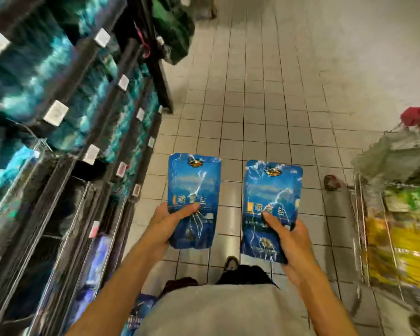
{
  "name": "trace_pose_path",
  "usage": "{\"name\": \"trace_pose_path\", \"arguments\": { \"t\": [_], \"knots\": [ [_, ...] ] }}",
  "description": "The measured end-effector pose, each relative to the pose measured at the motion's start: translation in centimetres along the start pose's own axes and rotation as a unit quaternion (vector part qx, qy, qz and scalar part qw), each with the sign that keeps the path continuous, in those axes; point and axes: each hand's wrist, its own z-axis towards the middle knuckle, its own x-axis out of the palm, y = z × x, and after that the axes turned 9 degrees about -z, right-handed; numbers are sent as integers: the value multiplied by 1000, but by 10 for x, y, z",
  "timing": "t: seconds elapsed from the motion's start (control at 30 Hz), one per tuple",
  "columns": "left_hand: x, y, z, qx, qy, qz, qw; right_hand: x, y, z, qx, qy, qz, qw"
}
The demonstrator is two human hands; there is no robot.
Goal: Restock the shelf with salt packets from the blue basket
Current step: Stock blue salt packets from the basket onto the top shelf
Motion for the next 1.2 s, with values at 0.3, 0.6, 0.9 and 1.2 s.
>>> {"name": "trace_pose_path", "arguments": {
  "t": [0.3, 0.6, 0.9, 1.2],
  "knots": [
    [23, -100, 94, 52, -48, -45, 996, 39, 106, 132, -7, 95, -46, 994],
    [0, -230, 247, 115, -68, -86, 987, 147, 217, 286, -51, 130, -84, 987],
    [-22, -391, 339, 206, -93, -138, 964, 283, 344, 393, -112, 193, -89, 971],
    [-59, -504, 365, 326, -234, -137, 906, 446, 449, 468, -200, 381, -95, 898]
  ]
}}
